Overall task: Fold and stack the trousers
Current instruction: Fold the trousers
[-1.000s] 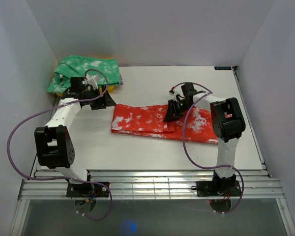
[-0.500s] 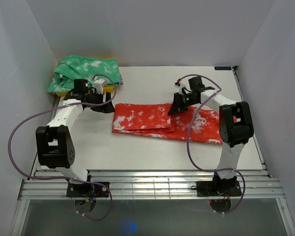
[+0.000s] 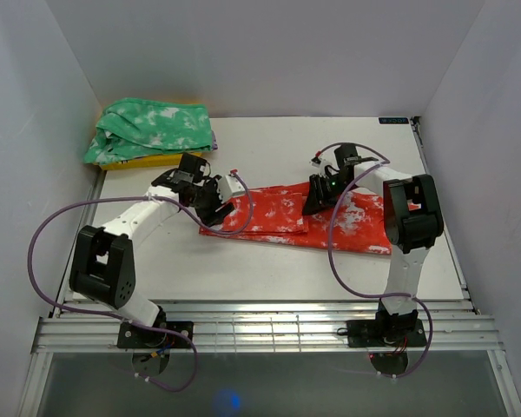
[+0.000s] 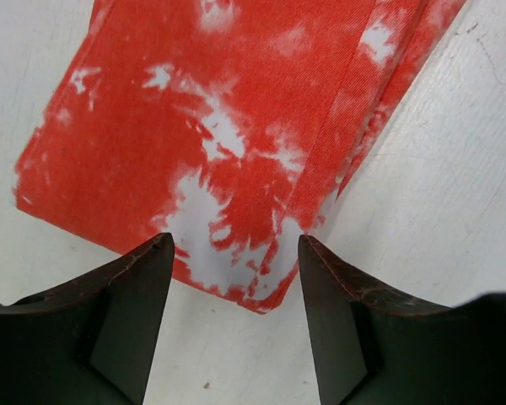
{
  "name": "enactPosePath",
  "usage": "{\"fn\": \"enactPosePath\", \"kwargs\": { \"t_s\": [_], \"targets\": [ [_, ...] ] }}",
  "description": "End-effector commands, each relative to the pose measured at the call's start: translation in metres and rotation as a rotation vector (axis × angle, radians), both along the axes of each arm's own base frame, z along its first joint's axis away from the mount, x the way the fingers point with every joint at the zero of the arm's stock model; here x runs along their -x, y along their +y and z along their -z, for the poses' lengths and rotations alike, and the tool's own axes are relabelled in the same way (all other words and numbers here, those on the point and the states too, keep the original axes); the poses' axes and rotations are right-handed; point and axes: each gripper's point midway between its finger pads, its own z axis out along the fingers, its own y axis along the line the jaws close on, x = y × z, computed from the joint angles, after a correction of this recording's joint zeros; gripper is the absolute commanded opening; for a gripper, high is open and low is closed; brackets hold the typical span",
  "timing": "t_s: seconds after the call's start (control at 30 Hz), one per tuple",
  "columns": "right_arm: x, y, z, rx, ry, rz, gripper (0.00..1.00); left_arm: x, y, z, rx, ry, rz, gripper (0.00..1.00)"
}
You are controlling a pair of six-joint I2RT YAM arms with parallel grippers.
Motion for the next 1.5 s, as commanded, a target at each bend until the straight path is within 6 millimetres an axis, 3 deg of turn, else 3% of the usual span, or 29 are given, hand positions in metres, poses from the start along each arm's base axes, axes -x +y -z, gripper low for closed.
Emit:
{"fn": "enactPosePath", "kwargs": {
  "t_s": [0.0, 0.03, 0.13, 0.23, 0.37, 0.57, 0.9, 1.0, 1.1, 1.13, 1.2, 1.37, 1.47],
  "targets": [
    [0.001, -0.006, -0.001, 0.022, -0.006, -0.013, 0.36, -0.009, 0.001, -0.014, -0.073, -0.133, 0.102, 0.71],
    [0.002, -0.006, -0.002, 0.025, -0.005, -0.012, 0.45, -0.009, 0.0, -0.012, -0.082, -0.138, 0.119, 0.71],
    [-0.001, -0.011, -0.01, 0.033, -0.042, -0.022, 0.59, -0.005, -0.001, -0.003, -0.137, -0.151, 0.181, 0.7],
    [-0.008, -0.015, -0.024, 0.02, -0.068, -0.013, 0.64, -0.001, 0.0, 0.001, -0.174, -0.178, 0.246, 0.7],
    [-0.008, -0.032, -0.033, 0.068, -0.098, -0.002, 0.64, 0.012, -0.002, 0.006, -0.205, -0.188, 0.329, 0.71],
    [-0.004, -0.072, -0.016, 0.198, -0.146, -0.005, 0.63, 0.026, 0.002, 0.017, -0.255, -0.206, 0.381, 0.74],
    [0.002, -0.099, 0.009, 0.257, -0.09, 0.005, 0.6, 0.006, -0.006, 0.027, -0.334, -0.354, 0.386, 0.73],
    [0.002, -0.1, 0.012, 0.258, -0.082, 0.006, 0.59, -0.003, -0.009, 0.028, -0.346, -0.384, 0.376, 0.67],
    [0.003, -0.102, 0.015, 0.261, -0.073, 0.002, 0.59, -0.007, -0.007, 0.03, -0.367, -0.384, 0.37, 0.52],
    [0.004, -0.102, 0.016, 0.263, -0.071, -0.002, 0.59, -0.008, -0.007, 0.031, -0.374, -0.383, 0.373, 0.42],
    [0.005, -0.103, 0.018, 0.269, -0.068, -0.004, 0.59, -0.005, -0.004, 0.033, -0.385, -0.365, 0.38, 0.39],
    [0.008, -0.111, 0.022, 0.28, -0.066, -0.013, 0.57, 0.014, -0.003, 0.028, -0.34, -0.299, 0.366, 0.56],
    [0.01, -0.112, 0.028, 0.275, -0.055, -0.03, 0.56, 0.026, 0.012, 0.036, -0.381, -0.293, 0.368, 0.56]
  ]
}}
